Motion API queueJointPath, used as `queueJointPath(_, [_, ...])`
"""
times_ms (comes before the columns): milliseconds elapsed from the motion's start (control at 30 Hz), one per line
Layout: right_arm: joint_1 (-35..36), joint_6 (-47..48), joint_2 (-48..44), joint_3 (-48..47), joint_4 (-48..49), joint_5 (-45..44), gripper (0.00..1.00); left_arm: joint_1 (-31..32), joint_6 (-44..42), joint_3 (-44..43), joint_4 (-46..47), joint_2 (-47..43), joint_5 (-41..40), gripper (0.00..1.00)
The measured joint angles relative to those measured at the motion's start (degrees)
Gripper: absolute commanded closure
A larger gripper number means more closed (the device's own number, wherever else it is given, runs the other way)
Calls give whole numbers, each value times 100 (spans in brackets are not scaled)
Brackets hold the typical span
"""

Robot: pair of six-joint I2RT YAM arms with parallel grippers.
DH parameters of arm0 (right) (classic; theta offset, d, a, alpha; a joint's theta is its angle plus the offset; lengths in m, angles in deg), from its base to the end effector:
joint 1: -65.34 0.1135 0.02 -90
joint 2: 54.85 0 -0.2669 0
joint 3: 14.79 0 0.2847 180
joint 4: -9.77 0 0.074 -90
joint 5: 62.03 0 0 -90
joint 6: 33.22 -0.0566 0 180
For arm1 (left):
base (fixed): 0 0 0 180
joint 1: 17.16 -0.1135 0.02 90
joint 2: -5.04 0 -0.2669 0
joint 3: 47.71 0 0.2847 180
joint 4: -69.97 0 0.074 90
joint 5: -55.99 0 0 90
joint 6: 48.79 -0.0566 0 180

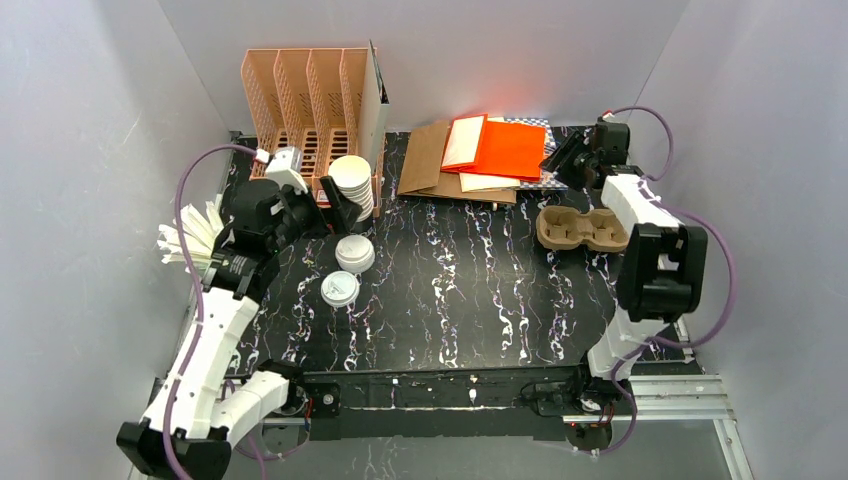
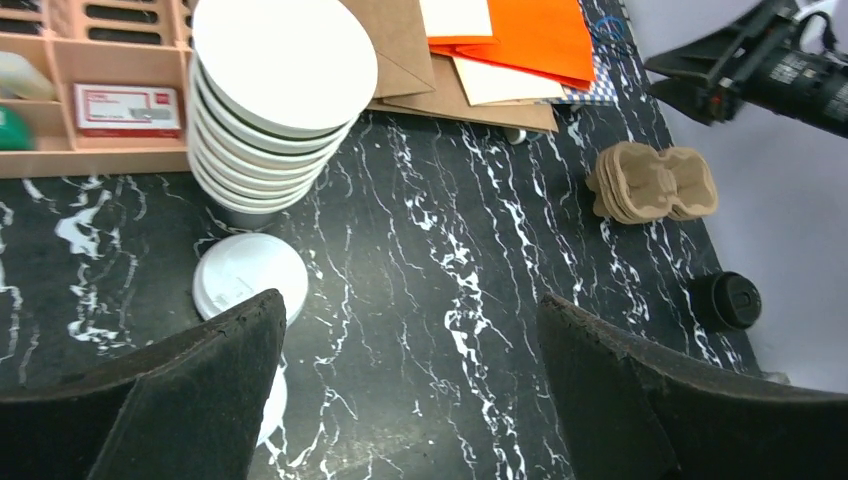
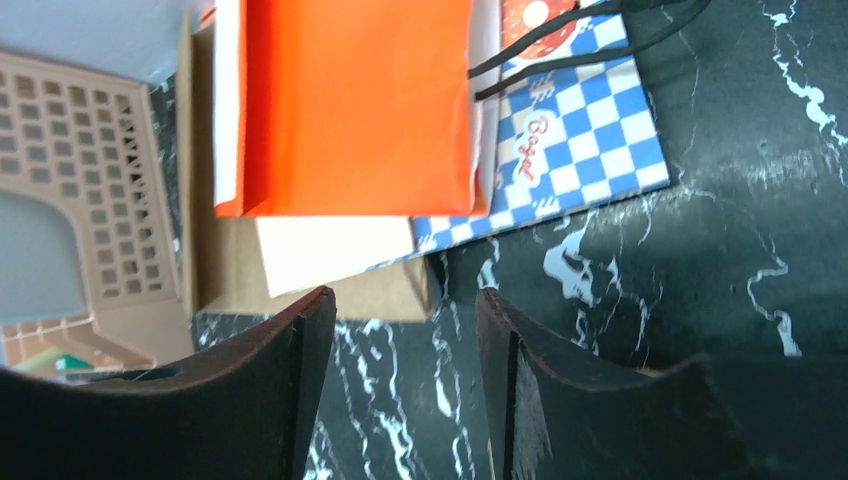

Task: Pack the takeout coffee

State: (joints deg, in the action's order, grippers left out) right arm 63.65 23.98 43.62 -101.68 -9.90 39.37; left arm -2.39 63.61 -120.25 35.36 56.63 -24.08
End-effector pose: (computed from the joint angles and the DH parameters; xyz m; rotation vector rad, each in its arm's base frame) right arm 0.4490 -0.0021 0.2532 0.5213 2.0861 0.5305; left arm 0.2355 -0.0722 0.3938 0.0030 1.8490 -0.6140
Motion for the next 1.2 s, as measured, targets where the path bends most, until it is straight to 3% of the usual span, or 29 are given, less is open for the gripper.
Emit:
queueJointPath(167, [0, 7, 925, -533, 31, -120, 38, 114, 175, 0, 264, 509, 173, 7])
queueJointPath(300, [0, 37, 1510, -1005, 26, -177, 43, 380, 212, -13, 348, 800, 166, 16])
queueJointPath(567, [0, 98, 2280, -1731, 46, -92, 54, 645, 205, -55, 638, 1012, 149, 19])
queueJointPath(733, [0, 63, 2485, -1908, 83, 57, 69, 675, 179, -79, 765, 1051, 146, 19])
queueJointPath(833, [0, 13, 2546, -2000, 85, 210, 96, 680, 162, -125, 831, 1115, 138, 19])
queueJointPath(867, [0, 2, 2566, -2048, 83, 284, 99, 682, 157, -129, 855, 1130, 131, 19])
queueJointPath(1200, [0, 52, 2111, -1884, -90, 863, 99, 756, 229, -247, 931, 1572, 125, 19])
